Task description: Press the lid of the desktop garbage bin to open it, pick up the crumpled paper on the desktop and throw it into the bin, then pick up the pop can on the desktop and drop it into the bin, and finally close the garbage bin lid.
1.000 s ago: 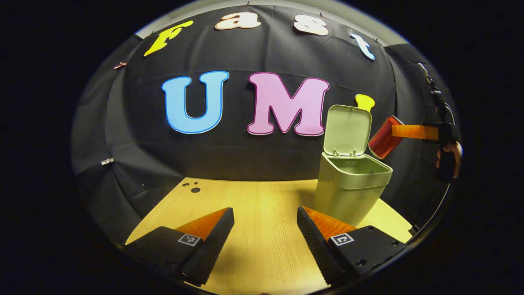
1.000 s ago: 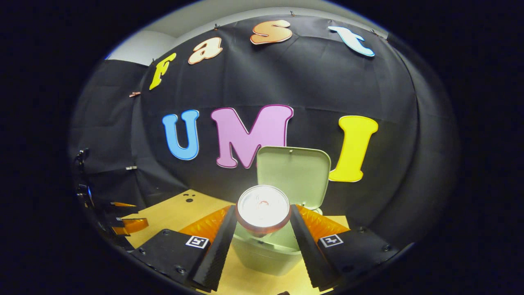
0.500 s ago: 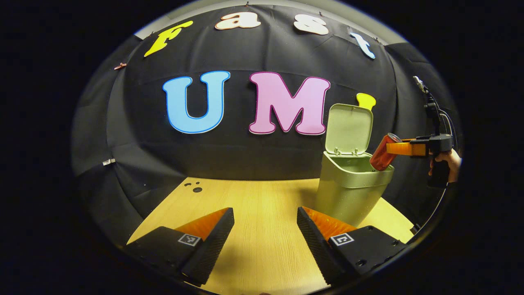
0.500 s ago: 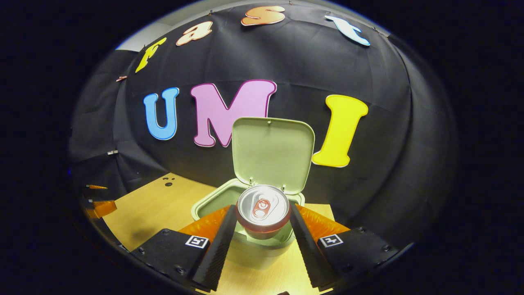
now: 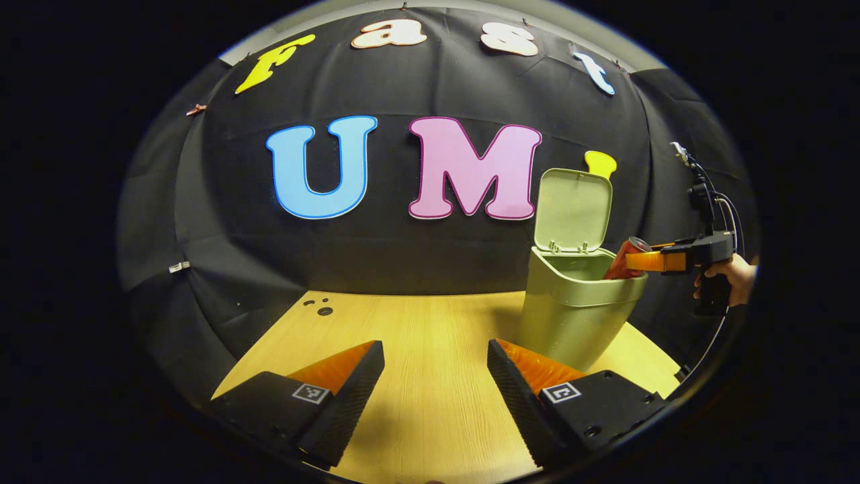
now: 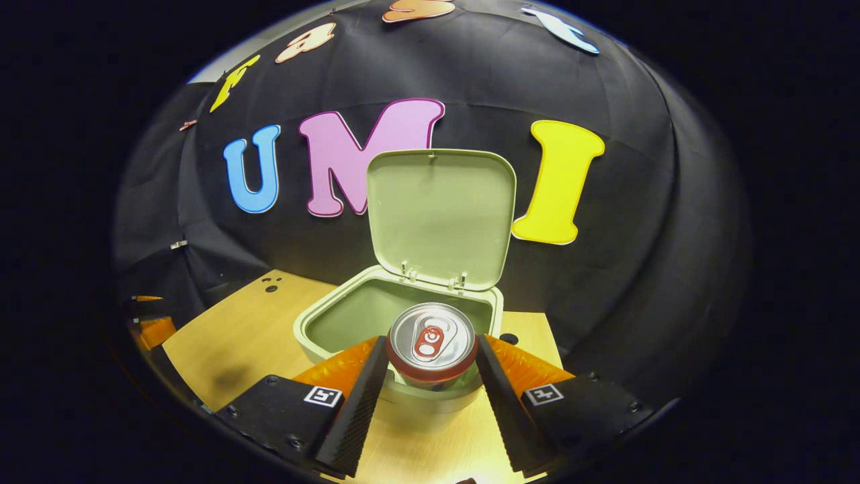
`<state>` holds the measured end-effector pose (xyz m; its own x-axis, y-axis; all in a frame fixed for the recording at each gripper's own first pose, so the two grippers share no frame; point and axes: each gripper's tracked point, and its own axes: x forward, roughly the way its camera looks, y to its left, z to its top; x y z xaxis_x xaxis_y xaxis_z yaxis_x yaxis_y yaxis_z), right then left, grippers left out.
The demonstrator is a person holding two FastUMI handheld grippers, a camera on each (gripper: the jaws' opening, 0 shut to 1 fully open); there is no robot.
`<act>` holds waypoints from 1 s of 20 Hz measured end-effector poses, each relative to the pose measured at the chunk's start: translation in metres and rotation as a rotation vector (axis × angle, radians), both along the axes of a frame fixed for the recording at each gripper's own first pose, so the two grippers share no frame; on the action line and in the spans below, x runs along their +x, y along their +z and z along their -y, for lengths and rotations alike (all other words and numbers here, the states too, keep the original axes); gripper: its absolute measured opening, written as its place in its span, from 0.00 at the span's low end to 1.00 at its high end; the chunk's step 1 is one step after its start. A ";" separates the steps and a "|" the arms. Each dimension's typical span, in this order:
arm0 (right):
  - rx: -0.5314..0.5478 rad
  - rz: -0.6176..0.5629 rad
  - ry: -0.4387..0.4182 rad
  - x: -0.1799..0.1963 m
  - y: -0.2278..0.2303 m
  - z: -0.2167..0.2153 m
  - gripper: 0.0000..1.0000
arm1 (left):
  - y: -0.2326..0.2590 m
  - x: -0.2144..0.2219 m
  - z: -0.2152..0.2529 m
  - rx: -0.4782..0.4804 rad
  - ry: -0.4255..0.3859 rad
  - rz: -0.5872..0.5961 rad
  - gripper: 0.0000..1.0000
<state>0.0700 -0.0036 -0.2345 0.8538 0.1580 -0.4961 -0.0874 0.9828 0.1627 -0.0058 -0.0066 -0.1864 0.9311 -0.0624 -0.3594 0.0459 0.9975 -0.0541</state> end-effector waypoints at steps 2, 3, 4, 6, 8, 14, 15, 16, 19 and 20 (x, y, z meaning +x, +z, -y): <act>-0.012 -0.012 0.008 0.000 -0.005 -0.001 0.83 | -0.001 0.000 -0.001 -0.001 0.000 -0.002 0.99; -0.018 -0.018 0.010 0.000 -0.008 -0.001 0.83 | -0.001 0.000 0.000 -0.001 0.001 -0.004 0.99; -0.022 -0.020 0.011 0.000 -0.009 -0.001 0.83 | -0.002 0.000 -0.001 -0.001 0.001 -0.004 0.99; -0.025 -0.022 0.009 0.002 -0.010 -0.003 0.83 | -0.002 0.000 -0.002 0.000 0.002 -0.003 0.99; -0.025 -0.023 0.009 0.002 -0.011 -0.004 0.83 | -0.002 0.000 -0.004 0.002 0.008 -0.004 0.99; -0.026 -0.020 0.007 0.003 -0.011 -0.004 0.82 | -0.003 0.001 -0.009 0.000 0.020 -0.005 0.99; -0.019 -0.016 0.005 0.004 -0.009 -0.004 0.82 | -0.003 0.002 -0.009 -0.002 0.021 -0.005 0.99; -0.014 -0.011 0.002 0.004 -0.006 -0.004 0.82 | -0.003 0.003 -0.009 -0.004 0.022 -0.005 0.99; 0.006 0.042 -0.004 0.013 0.012 -0.004 0.82 | -0.004 0.003 -0.007 -0.004 0.018 -0.008 0.99; 0.013 0.069 -0.007 0.018 0.022 -0.004 0.82 | -0.005 0.003 -0.007 -0.004 0.016 -0.008 0.99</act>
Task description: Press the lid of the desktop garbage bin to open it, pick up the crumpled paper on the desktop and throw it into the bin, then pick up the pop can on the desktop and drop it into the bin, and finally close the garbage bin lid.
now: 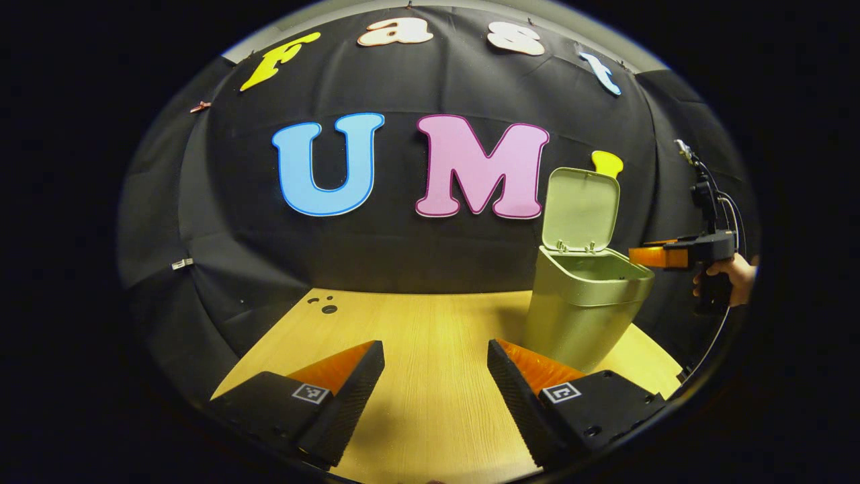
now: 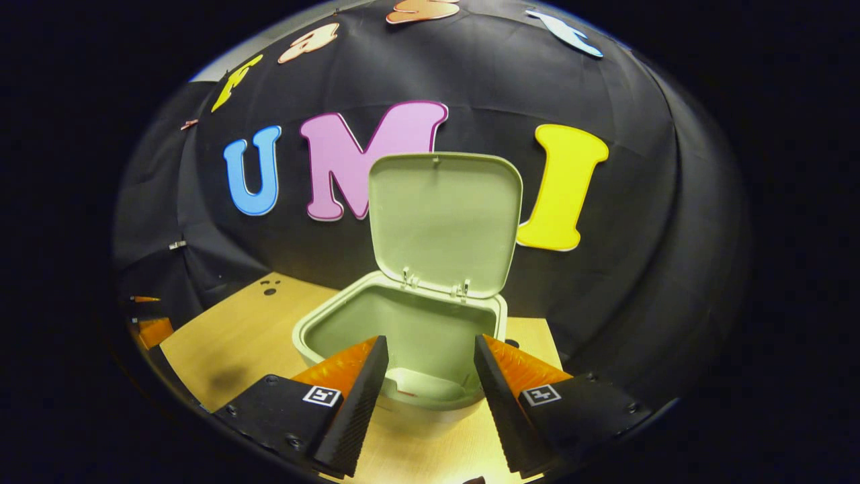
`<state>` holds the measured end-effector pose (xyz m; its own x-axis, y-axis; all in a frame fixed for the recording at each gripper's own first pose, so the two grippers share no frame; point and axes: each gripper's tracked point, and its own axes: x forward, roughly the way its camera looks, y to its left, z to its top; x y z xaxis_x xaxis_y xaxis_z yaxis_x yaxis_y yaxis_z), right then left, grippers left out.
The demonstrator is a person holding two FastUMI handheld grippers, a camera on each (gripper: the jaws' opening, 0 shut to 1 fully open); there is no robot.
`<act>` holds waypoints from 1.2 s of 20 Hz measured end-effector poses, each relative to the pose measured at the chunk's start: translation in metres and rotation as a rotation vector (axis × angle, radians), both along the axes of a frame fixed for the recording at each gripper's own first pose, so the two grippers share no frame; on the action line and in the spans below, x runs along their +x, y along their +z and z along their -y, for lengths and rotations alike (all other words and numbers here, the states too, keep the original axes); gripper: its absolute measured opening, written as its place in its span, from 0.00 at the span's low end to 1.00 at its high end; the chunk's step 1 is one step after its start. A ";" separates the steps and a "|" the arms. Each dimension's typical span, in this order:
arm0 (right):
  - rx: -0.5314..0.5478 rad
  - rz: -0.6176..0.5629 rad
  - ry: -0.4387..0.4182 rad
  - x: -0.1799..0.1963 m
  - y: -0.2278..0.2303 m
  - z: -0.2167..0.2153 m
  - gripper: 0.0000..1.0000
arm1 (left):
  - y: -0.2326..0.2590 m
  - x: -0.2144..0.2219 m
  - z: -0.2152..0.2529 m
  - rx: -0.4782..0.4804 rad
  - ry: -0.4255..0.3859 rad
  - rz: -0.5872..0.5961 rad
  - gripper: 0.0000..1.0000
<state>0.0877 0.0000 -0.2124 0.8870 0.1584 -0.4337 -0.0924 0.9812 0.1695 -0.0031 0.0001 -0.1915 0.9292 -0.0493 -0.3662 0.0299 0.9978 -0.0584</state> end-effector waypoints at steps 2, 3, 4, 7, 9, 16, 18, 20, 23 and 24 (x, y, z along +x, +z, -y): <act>0.007 0.067 -0.019 0.013 0.020 0.005 0.86 | -0.001 0.000 0.002 -0.002 -0.004 -0.001 0.99; 0.002 0.110 -0.048 0.020 0.030 0.013 0.92 | -0.001 -0.001 0.002 -0.005 -0.004 -0.002 0.99; 0.003 0.159 -0.075 0.029 0.045 0.019 0.95 | -0.002 0.000 0.003 -0.008 -0.005 -0.004 0.99; 0.019 0.266 -0.116 0.049 0.078 0.027 0.98 | -0.004 -0.001 0.005 -0.009 -0.006 -0.009 0.99; 0.008 0.290 -0.125 0.063 0.087 0.033 0.98 | -0.005 -0.001 0.005 -0.011 -0.007 -0.013 0.99; 0.006 0.408 -0.170 0.099 0.124 0.054 0.98 | -0.007 0.006 0.008 -0.014 -0.006 -0.015 0.99; 0.005 0.434 -0.186 0.109 0.130 0.059 0.98 | -0.008 0.008 0.008 -0.014 -0.002 -0.019 0.99; 0.008 0.454 -0.199 0.119 0.134 0.064 0.97 | -0.010 0.011 0.007 -0.014 0.003 -0.026 0.99; 0.013 0.472 -0.220 0.131 0.135 0.070 0.97 | -0.011 0.017 0.007 -0.012 0.008 -0.030 0.99; 0.018 0.475 -0.224 0.135 0.133 0.070 0.97 | -0.013 0.018 0.008 -0.011 0.009 -0.031 0.99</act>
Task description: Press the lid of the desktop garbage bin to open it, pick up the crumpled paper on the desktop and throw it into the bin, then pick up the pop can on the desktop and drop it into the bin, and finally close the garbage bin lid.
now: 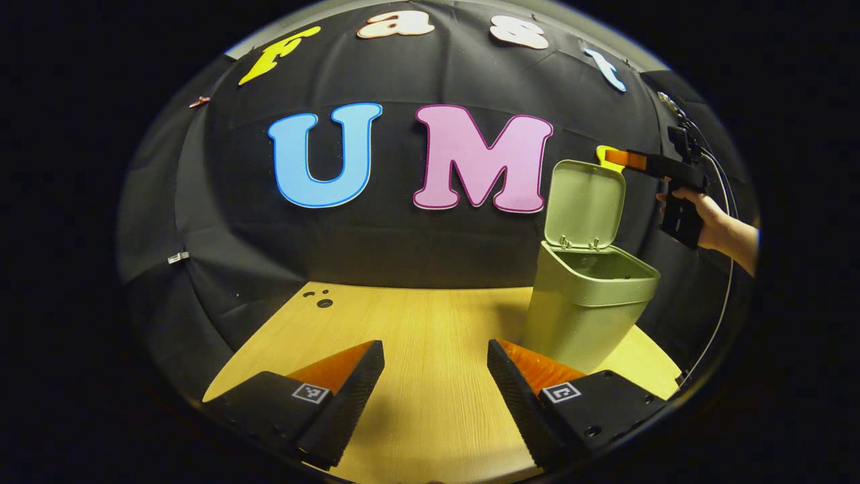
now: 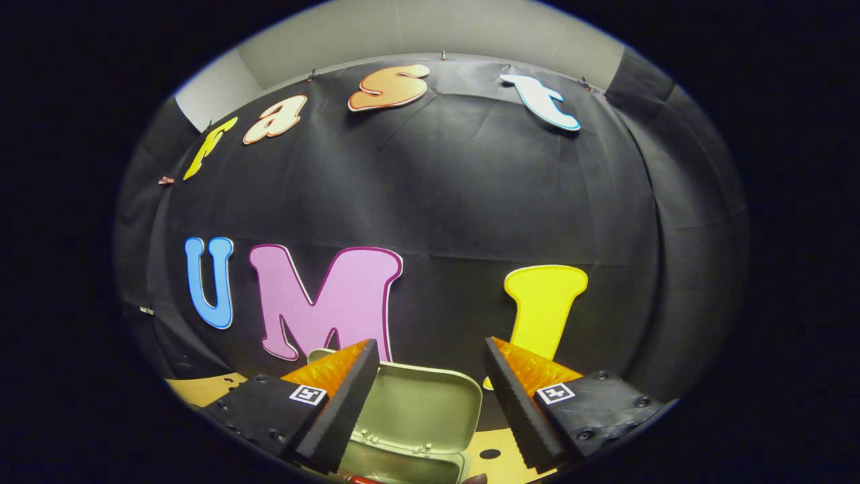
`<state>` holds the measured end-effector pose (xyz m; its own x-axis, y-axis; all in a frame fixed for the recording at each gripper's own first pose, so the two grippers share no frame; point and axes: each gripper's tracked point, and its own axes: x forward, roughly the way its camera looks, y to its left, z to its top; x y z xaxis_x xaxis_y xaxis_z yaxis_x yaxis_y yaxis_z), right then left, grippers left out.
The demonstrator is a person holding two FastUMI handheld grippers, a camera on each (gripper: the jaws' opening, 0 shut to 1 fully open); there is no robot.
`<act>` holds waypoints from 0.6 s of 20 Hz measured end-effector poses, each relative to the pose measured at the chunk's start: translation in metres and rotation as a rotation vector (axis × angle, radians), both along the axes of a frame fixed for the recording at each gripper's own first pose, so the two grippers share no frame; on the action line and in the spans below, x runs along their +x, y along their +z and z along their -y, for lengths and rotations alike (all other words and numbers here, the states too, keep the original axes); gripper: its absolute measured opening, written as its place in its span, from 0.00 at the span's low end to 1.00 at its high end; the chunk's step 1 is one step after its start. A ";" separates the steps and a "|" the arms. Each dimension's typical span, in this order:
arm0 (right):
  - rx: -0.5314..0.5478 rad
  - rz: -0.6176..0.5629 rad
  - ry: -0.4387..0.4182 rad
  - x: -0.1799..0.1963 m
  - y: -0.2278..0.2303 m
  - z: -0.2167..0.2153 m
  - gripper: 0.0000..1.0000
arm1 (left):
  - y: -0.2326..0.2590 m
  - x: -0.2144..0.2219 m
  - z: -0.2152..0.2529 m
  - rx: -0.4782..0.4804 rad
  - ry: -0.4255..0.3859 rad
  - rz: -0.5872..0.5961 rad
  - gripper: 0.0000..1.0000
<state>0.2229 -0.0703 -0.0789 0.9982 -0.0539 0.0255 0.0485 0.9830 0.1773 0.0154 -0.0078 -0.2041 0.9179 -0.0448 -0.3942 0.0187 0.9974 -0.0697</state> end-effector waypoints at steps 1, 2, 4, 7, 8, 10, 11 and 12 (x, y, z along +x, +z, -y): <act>0.003 0.003 -0.001 0.004 -0.001 0.000 0.97 | -0.001 0.003 0.001 0.000 0.001 -0.004 0.99; 0.005 0.010 -0.001 0.007 -0.002 0.000 0.97 | -0.003 0.004 0.001 -0.001 0.003 -0.007 0.99; 0.004 0.016 -0.004 0.014 -0.004 0.000 0.97 | -0.006 0.008 0.002 -0.006 0.008 -0.015 0.99; 0.014 0.006 -0.002 0.021 -0.011 -0.001 0.97 | -0.008 0.013 0.004 -0.009 0.012 -0.020 0.99; 0.021 -0.006 0.001 0.023 -0.016 -0.001 0.96 | -0.008 0.014 0.004 -0.007 0.012 -0.020 0.99; 0.046 -0.011 0.007 0.024 -0.016 -0.002 0.98 | -0.008 0.015 0.006 -0.005 0.011 -0.020 0.99; 0.056 -0.014 0.011 0.024 -0.018 -0.001 0.97 | -0.008 0.015 0.006 -0.003 0.011 -0.019 0.99; 0.068 -0.022 0.019 0.022 -0.019 -0.003 0.97 | -0.007 0.015 0.007 -0.002 0.010 -0.018 0.99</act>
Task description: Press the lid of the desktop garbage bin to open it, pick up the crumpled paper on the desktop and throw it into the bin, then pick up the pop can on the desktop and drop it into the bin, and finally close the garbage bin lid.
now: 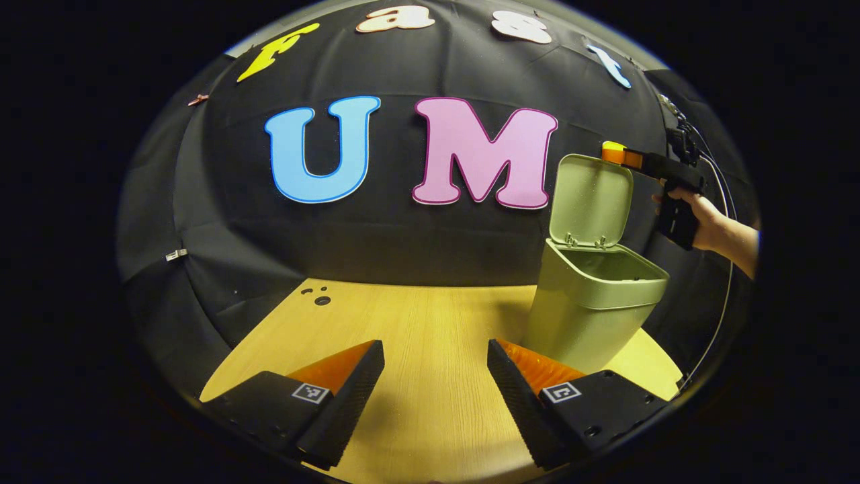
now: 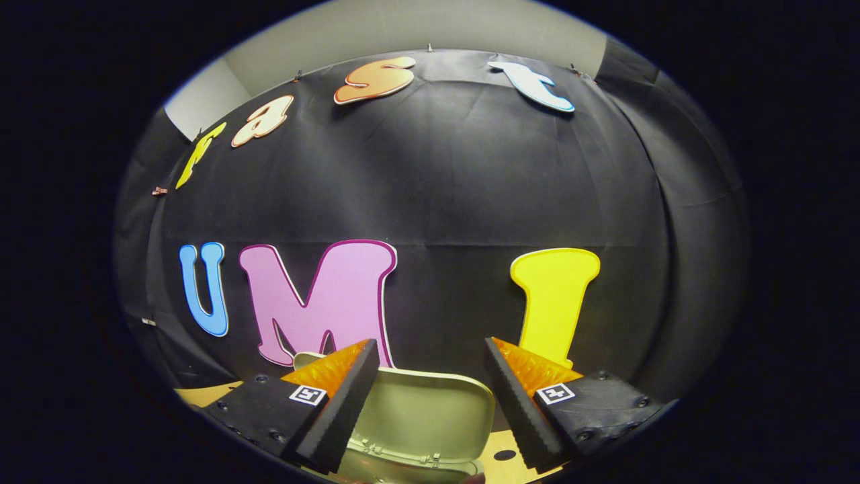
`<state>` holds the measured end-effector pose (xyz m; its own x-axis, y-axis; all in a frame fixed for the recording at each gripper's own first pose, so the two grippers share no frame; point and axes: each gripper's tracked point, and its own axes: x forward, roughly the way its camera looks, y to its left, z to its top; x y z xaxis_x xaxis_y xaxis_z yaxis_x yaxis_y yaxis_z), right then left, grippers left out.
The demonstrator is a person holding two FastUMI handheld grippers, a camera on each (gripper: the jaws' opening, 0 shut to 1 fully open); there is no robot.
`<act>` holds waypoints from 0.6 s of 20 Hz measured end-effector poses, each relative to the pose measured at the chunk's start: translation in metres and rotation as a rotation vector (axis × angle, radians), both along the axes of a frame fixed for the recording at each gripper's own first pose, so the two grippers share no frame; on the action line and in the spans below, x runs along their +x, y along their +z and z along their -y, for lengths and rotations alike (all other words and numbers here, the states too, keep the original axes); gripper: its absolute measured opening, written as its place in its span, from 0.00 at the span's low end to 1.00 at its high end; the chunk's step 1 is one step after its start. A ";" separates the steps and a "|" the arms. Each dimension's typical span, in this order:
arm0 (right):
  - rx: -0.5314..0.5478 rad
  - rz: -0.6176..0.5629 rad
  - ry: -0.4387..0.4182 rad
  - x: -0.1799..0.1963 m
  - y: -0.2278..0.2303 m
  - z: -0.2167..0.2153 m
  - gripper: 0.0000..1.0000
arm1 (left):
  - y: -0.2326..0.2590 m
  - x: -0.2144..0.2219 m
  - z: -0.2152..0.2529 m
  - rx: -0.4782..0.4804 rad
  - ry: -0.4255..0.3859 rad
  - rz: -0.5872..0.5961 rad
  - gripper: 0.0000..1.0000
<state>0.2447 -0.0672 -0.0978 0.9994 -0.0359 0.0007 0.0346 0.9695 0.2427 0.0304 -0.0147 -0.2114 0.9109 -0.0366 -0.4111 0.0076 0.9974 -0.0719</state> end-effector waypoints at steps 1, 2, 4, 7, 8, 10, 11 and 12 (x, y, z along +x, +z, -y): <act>0.008 -0.005 0.006 -0.002 0.000 -0.001 0.96 | 0.001 -0.001 0.000 0.001 0.000 0.001 0.99; 0.011 -0.010 0.013 -0.005 0.000 -0.001 0.98 | 0.002 -0.001 0.000 0.001 -0.002 0.003 0.99; 0.015 -0.020 0.025 -0.012 -0.001 -0.004 0.98 | 0.005 -0.005 0.001 0.003 -0.004 0.010 0.99; 0.020 -0.033 0.043 -0.029 -0.001 -0.008 0.98 | 0.008 -0.013 0.000 0.005 -0.006 0.014 0.99; 0.026 -0.039 0.050 -0.035 -0.001 -0.010 0.98 | 0.008 -0.015 0.001 0.004 -0.007 0.015 0.99; 0.027 -0.047 0.063 -0.048 -0.002 -0.014 0.98 | 0.010 -0.022 0.001 0.004 -0.008 0.018 0.99; 0.021 -0.051 0.072 -0.054 -0.004 -0.016 0.98 | 0.011 -0.025 0.002 0.005 -0.010 0.020 0.99; 0.013 -0.053 0.079 -0.059 -0.004 -0.018 0.98 | 0.011 -0.028 0.002 0.005 -0.013 0.020 0.99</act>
